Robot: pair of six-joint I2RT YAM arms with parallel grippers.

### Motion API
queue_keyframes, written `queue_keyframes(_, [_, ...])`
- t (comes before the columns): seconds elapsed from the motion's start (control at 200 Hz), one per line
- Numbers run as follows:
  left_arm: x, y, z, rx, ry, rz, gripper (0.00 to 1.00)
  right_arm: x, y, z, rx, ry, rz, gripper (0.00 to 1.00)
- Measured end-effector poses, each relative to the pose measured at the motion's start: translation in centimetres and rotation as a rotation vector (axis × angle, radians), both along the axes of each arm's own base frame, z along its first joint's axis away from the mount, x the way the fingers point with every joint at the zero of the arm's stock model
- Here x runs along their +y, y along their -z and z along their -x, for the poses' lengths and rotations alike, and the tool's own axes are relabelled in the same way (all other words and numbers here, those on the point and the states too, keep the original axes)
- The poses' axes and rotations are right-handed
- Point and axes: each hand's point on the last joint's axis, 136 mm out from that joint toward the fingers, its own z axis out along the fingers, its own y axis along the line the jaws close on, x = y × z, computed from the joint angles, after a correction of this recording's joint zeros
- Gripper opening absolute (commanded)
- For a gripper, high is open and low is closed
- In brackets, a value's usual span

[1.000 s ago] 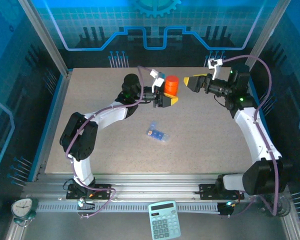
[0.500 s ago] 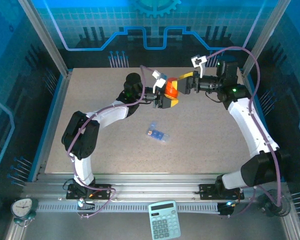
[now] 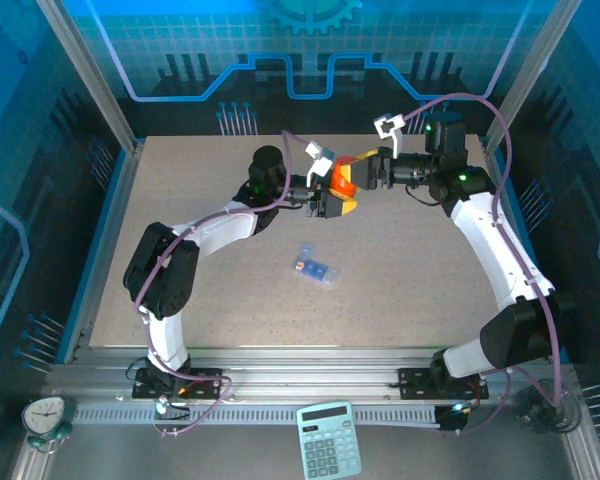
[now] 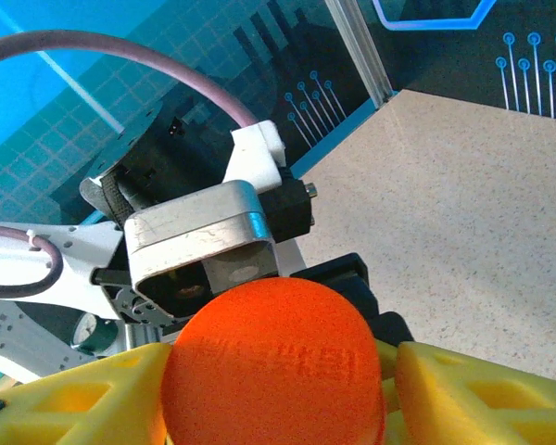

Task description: Sort the pills into containers

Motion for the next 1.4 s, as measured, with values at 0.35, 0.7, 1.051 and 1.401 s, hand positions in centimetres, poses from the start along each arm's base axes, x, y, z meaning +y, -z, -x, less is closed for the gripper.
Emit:
queue_keyframes(0.35, [0.0, 0.1, -0.1, 0.02, 0.001, -0.012, 0.09, 0.0, -0.1, -0.1, -0.012, -0.001, 0.009, 0.41])
queue_keyframes(0.7, [-0.5, 2.3, -1.7, 0.006, -0.138, -0.051, 0.11, -0.8, 2.2, -0.8, 0.006, 0.203, 0.035, 0.35])
queue_keyframes(1.051, [-0.8, 4.1, -3.2, 0.001, -0.276, -0.092, 0.11, -1.6, 3.6, -1.5, 0.036, 0.342, 0.038, 0.54])
queue_keyframes(1.401, [-1.5, 0.9, -1.1, -0.055, -0.133, -0.025, 0.11, -6.1, -0.5, 0.5, -0.023, 0.325, -0.05, 0.89])
